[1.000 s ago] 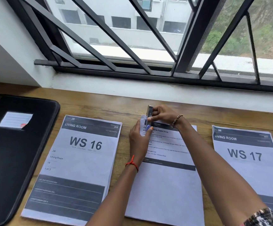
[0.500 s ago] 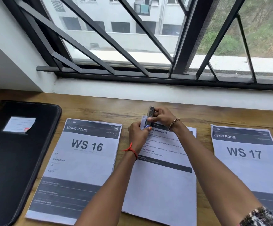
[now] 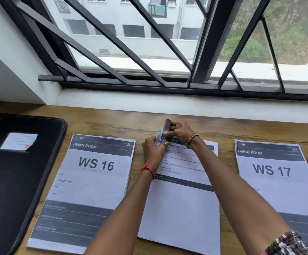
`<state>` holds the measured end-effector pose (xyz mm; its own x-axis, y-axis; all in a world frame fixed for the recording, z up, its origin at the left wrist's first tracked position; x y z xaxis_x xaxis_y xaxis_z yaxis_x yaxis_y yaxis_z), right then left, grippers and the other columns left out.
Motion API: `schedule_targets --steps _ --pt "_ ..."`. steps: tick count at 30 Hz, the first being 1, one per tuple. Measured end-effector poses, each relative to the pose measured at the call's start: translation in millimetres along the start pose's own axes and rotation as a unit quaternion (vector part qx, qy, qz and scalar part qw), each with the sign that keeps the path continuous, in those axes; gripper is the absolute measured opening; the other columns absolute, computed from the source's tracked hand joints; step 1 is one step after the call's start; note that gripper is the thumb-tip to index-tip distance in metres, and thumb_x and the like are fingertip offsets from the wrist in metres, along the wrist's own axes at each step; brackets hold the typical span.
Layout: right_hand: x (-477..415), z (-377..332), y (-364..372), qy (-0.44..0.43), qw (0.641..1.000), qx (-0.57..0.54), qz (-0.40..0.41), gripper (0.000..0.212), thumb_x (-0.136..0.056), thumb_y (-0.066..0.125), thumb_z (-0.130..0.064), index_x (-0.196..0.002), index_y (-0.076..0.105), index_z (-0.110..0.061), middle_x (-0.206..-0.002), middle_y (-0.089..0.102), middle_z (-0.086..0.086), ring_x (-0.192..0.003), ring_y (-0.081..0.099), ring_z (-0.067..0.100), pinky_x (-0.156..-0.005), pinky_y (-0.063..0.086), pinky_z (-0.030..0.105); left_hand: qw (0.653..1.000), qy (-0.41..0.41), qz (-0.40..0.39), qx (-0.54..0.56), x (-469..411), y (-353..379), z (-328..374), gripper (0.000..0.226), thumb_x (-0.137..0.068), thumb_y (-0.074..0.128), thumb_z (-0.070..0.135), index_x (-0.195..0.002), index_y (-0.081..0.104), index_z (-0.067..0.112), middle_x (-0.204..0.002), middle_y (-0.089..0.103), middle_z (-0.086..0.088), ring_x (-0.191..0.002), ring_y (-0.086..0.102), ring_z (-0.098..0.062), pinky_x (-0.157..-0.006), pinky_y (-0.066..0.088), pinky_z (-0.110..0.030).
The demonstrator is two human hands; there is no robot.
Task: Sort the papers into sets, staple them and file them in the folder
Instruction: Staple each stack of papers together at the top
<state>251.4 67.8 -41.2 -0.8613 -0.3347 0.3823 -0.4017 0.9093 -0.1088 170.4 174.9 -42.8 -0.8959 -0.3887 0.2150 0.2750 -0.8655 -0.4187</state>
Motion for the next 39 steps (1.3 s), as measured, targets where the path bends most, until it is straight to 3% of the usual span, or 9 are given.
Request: schedule_targets --steps 5,9,12,14,19,22,25,33,39 --pt "-1 -5 -3 0.003 0.998 0.065 -0.027 0.013 -0.078 0.066 0.003 -0.087 0.063 -0.006 -0.085 0.065 0.009 -0.083 0.061 0.025 -0.09 0.047 0.04 0.997 0.025 -0.049 0.046 4 -7 -8 0.024 -0.077 0.075 0.026 -0.091 0.069 0.008 -0.084 0.069 -0.007 -0.077 0.062 -0.018 -0.066 0.048 -0.032" --pt "1 -13 -8 0.005 0.999 -0.031 0.032 0.015 -0.081 0.058 0.01 -0.082 0.059 -0.005 -0.077 0.058 0.005 -0.073 0.057 0.019 -0.081 0.048 0.034 0.995 0.047 -0.079 0.033 13 -6 -11 0.048 -0.073 0.075 0.043 -0.111 0.06 0.016 -0.11 0.059 -0.003 -0.102 0.055 -0.015 -0.086 0.048 -0.031" --pt "2 -22 -14 -0.037 0.986 -0.1 0.132 0.021 -0.084 0.057 0.007 -0.104 0.058 0.007 -0.079 0.058 0.003 -0.077 0.057 0.019 -0.086 0.047 0.035 0.996 0.041 -0.072 0.037 20 -8 -12 0.067 -0.075 0.075 0.037 -0.13 0.047 0.011 -0.127 0.045 0.0 -0.118 0.044 -0.011 -0.099 0.038 -0.025" --pt "7 -29 -14 -0.048 0.974 -0.164 0.151 0.012 -0.087 0.055 0.004 -0.099 0.058 0.001 -0.08 0.059 0.006 -0.075 0.059 0.021 -0.079 0.052 0.034 0.997 0.034 -0.064 0.039 23 -13 -16 0.077 -0.074 0.076 0.037 -0.136 0.041 0.008 -0.136 0.041 -0.003 -0.126 0.041 -0.016 -0.107 0.036 -0.033" --pt "29 -42 -1 -0.029 0.96 -0.24 0.143 0.004 -0.089 0.056 -0.003 -0.087 0.057 -0.006 -0.075 0.057 0.009 -0.068 0.058 0.02 -0.064 0.057 0.039 0.996 0.078 -0.046 -0.018 27 -32 -11 0.07 -0.079 0.073 0.029 -0.136 0.041 0.004 -0.137 0.042 -0.009 -0.129 0.038 -0.021 -0.109 0.032 -0.034" --pt "44 -39 11 -0.024 0.97 -0.195 0.14 0.017 -0.087 0.059 -0.004 -0.104 0.056 -0.002 -0.078 0.056 0.008 -0.069 0.057 0.021 -0.069 0.054 0.043 0.989 0.122 -0.031 -0.072 32 -44 -6 0.061 -0.083 0.069 0.025 -0.134 0.043 0.002 -0.136 0.042 -0.012 -0.128 0.037 -0.023 -0.106 0.03 -0.027" --pt "62 -34 28 -0.037 0.983 -0.077 0.165 0.038 -0.086 0.061 -0.006 -0.122 0.052 -0.002 -0.091 0.059 0.011 -0.07 0.058 0.019 -0.06 0.053 0.029 0.971 0.163 -0.016 -0.173 43 -56 -6 0.061 -0.087 0.064 0.028 -0.137 0.04 0.003 -0.141 0.037 -0.013 -0.133 0.031 -0.026 -0.108 0.028 -0.03" --pt "108 -21 84 -0.033 0.99 0.09 0.103 0.022 -0.079 0.064 -0.003 -0.1 0.059 0.002 -0.076 0.056 0.013 -0.057 0.058 0.028 -0.038 0.051 0.034 0.938 0.156 0.014 -0.31 84 -99 -31 0.067 -0.09 0.056 0.038 -0.142 0.029 0.005 -0.149 0.027 -0.014 -0.141 0.015 -0.029 -0.115 0.011 -0.032" --pt "118 -25 118 -0.057 0.985 0.131 0.092 0.023 -0.077 0.067 -0.008 -0.093 0.061 0.007 -0.082 0.057 0.016 -0.072 0.061 0.035 -0.057 0.054 0.042 0.944 0.119 0.031 -0.307 92 -135 -45 0.061 -0.092 0.054 0.036 -0.14 0.033 0.005 -0.149 0.027 -0.014 -0.141 0.014 -0.027 -0.114 0.013 -0.033"
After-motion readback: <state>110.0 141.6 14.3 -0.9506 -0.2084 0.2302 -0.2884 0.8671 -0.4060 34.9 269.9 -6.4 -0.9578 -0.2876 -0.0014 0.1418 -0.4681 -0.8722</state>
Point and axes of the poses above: each hand's wrist, its own x-axis away from the middle knuckle, its own y-axis out of the palm, z = x × y, the point moved 2 cm from there along -x, towards the middle knuckle
